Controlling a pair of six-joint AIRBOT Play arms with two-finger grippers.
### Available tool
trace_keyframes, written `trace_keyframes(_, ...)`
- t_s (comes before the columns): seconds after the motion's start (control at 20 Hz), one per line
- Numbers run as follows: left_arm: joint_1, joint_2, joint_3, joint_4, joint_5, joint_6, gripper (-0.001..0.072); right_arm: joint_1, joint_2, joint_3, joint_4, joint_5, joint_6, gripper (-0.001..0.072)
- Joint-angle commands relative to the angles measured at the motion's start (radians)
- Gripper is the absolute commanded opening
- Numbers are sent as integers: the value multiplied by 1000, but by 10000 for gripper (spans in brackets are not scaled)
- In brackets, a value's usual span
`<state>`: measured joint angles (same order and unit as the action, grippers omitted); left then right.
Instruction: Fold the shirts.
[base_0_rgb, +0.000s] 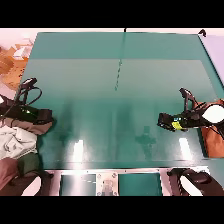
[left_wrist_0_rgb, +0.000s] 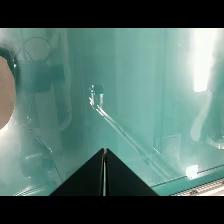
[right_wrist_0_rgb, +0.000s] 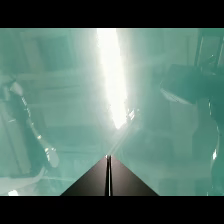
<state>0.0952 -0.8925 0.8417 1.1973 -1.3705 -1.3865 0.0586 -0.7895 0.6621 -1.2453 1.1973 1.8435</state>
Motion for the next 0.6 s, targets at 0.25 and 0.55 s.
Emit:
trace_keyframes(0.25, 0, 1, -2, 240, 103, -26, 25, 1, 1, 0, 0, 0, 0, 16)
trace_keyframes(0.55, 0, -41, -145, 587, 265, -150, 718, 1, 1, 0, 0, 0, 0, 16)
